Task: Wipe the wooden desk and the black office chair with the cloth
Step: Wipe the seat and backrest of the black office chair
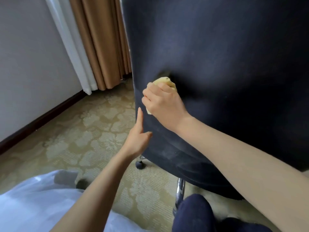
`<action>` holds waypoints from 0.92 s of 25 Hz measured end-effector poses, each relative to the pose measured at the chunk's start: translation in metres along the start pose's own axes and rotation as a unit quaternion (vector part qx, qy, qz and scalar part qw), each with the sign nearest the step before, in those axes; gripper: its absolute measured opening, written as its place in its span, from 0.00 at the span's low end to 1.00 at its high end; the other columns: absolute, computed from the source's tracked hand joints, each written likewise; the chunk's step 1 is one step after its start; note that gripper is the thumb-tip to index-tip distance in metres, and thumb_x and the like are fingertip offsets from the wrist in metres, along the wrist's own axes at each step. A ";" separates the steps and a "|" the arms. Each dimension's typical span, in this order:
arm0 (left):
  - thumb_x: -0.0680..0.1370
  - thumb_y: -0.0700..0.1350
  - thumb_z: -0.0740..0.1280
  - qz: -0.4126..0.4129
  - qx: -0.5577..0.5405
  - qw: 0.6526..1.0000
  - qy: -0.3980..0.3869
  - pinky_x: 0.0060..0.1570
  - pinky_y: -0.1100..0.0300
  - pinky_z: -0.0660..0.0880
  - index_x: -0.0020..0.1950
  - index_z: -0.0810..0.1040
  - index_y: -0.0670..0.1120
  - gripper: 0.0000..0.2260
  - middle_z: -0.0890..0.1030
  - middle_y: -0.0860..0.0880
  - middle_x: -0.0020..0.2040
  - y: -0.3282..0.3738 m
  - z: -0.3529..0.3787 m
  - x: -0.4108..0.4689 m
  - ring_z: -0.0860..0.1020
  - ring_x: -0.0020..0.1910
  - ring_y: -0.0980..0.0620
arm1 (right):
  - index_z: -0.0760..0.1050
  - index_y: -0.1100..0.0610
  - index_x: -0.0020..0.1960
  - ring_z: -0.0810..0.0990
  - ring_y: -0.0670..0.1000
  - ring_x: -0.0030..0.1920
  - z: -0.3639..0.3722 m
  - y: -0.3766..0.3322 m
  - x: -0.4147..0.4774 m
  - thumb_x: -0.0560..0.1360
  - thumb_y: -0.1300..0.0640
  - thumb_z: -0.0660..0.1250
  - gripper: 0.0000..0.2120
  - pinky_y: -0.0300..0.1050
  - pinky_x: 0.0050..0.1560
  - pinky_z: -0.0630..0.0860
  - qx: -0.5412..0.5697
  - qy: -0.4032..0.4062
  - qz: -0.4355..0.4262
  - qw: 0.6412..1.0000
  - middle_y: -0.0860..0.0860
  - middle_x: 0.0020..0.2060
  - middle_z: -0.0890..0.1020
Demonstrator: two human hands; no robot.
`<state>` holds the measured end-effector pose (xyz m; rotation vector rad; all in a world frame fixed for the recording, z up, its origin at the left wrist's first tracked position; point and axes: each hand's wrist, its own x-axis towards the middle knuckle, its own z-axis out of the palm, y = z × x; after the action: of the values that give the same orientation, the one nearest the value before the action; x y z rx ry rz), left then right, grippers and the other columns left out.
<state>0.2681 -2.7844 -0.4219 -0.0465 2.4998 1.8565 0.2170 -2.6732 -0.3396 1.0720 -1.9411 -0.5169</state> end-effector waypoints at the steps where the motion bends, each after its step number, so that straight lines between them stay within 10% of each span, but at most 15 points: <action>1: 0.76 0.31 0.59 -0.013 0.000 1.000 0.013 0.39 0.70 0.61 0.78 0.42 0.55 0.39 0.67 0.69 0.49 0.000 -0.002 -0.005 0.66 0.35 0.69 | 0.80 0.49 0.38 0.81 0.47 0.47 0.001 -0.001 -0.010 0.69 0.60 0.64 0.09 0.42 0.48 0.76 -0.003 -0.029 -0.049 0.998 0.45 0.37 0.81; 10: 0.77 0.36 0.59 -0.022 -0.015 1.000 -0.017 0.47 0.72 0.65 0.78 0.44 0.55 0.35 0.68 0.61 0.65 0.023 0.070 -0.059 0.73 0.51 0.66 | 0.80 0.52 0.40 0.79 0.50 0.44 -0.014 0.022 -0.157 0.67 0.59 0.71 0.03 0.43 0.45 0.75 -0.026 -0.197 -0.246 0.949 0.47 0.39 0.81; 13: 0.77 0.36 0.59 0.005 0.004 1.000 0.016 0.51 0.66 0.65 0.78 0.43 0.54 0.36 0.47 0.55 0.78 0.039 0.098 -0.058 0.69 0.68 0.46 | 0.80 0.52 0.38 0.79 0.50 0.43 -0.030 0.043 -0.206 0.67 0.59 0.71 0.03 0.44 0.44 0.76 -0.008 -0.225 -0.246 0.943 0.47 0.39 0.80; 16: 0.76 0.34 0.59 0.021 -0.016 0.997 0.068 0.48 0.79 0.61 0.78 0.41 0.52 0.37 0.40 0.52 0.78 0.051 0.123 -0.054 0.61 0.73 0.47 | 0.80 0.55 0.38 0.80 0.52 0.40 -0.052 0.073 -0.251 0.69 0.61 0.72 0.03 0.47 0.41 0.77 0.038 -0.237 -0.201 0.950 0.49 0.37 0.80; 20: 0.76 0.34 0.58 0.024 0.004 0.998 0.063 0.49 0.73 0.64 0.78 0.40 0.52 0.37 0.39 0.52 0.78 0.061 0.133 -0.043 0.64 0.71 0.44 | 0.80 0.59 0.42 0.79 0.54 0.40 -0.087 0.112 -0.265 0.77 0.68 0.52 0.18 0.49 0.41 0.76 0.014 -0.117 -0.158 0.980 0.53 0.39 0.80; 23: 0.76 0.34 0.57 0.045 0.031 0.997 0.061 0.48 0.74 0.68 0.78 0.44 0.50 0.35 0.44 0.50 0.79 0.064 0.126 -0.040 0.67 0.66 0.49 | 0.80 0.59 0.45 0.79 0.55 0.38 -0.094 0.120 -0.220 0.79 0.66 0.58 0.13 0.49 0.39 0.74 -0.001 0.030 -0.090 0.995 0.52 0.40 0.81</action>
<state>0.3056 -2.6453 -0.3950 -0.0469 2.6818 1.8616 0.2987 -2.4201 -0.3091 1.2550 -1.8011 -0.5771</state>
